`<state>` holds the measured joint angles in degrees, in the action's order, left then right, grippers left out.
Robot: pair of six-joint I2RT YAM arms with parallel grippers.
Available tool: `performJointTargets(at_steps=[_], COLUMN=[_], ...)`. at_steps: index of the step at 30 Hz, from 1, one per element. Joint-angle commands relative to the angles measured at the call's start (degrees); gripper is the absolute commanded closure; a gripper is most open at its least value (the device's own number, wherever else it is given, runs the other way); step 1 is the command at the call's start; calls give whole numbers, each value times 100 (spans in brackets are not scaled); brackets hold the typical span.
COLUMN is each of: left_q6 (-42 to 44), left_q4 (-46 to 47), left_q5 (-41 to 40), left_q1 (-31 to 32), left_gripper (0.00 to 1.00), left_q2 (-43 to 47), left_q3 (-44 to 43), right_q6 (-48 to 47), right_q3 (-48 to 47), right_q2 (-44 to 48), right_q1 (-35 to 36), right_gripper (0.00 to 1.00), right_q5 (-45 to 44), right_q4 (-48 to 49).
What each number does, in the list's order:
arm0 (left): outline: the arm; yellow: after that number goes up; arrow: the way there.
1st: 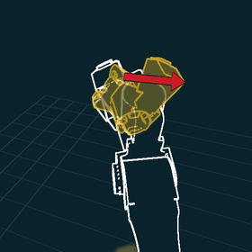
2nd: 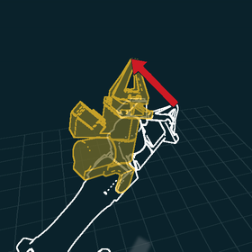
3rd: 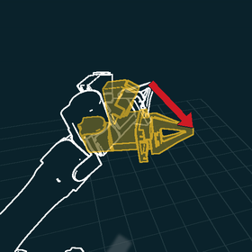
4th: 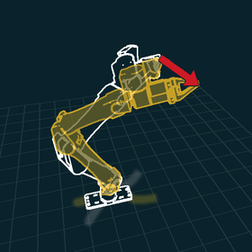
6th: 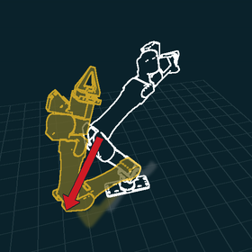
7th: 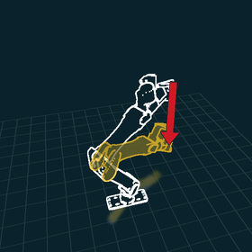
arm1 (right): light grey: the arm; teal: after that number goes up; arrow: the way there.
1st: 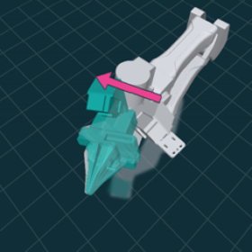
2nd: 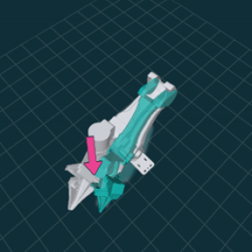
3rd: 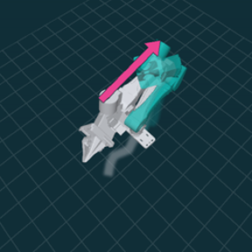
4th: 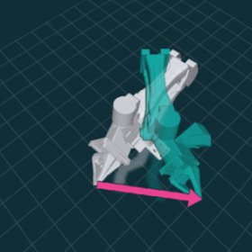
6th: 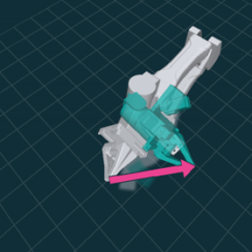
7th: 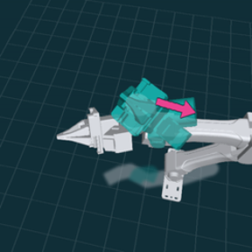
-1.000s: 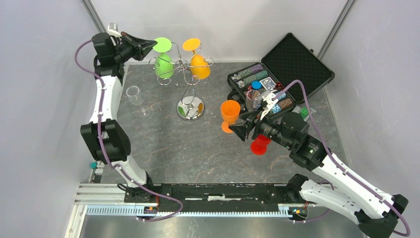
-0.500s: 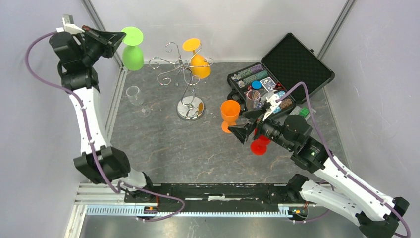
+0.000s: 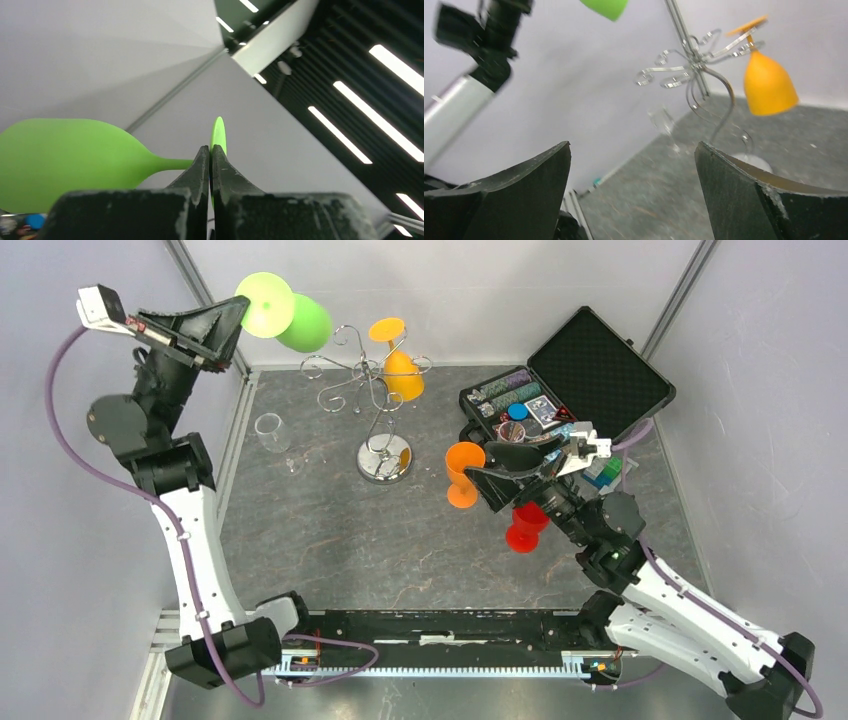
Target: Take the wine glass off the wine glass rack
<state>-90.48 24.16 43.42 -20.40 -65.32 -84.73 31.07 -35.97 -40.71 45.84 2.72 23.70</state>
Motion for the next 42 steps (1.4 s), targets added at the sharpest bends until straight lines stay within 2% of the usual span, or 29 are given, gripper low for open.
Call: performJointTargets(at_steps=[1,6,13,21,26,31,35,38,42], left_q6=[-2370,-3513,-4646,-5157,-5206,-5217,-5285,-5302,-5329], left_q4=[1885,2433,2946,3188,3226,3226,3269,3279,3279], left_q5=[-314,-464,-784,-984,-1003,-991,-1018,-1045,-1081], left_q1=[187,490,1172,1671,1877,1941,1948,1949,1954], left_gripper=[98,98,98,98,98,98,98,98,98], left_q2=[267,595,937,1294,1390,1416,1410,1399,1398], left_q3=[655,1320,2258,3016,3041,3004,3024,3007,2983], right_q6=[849,1457,1626,1632,1604,1631,1742,1850,1911], right_q3=[102,-58,-635,-1578,-1938,-1967,-2052,-2155,-2379], right_q2=[-321,-1021,-1973,-3272,-3729,-3968,-4161,-4318,-4476], right_q1=[-1,34,317,571,636,647,645,643,645], right_gripper=[2,2,2,2,2,3,13,27,45], right_q5=[-78,-79,-210,39,-41,84,631,966,1296], right_q4=[2104,2979,3599,4342,4445,5115,6022,6622,6950])
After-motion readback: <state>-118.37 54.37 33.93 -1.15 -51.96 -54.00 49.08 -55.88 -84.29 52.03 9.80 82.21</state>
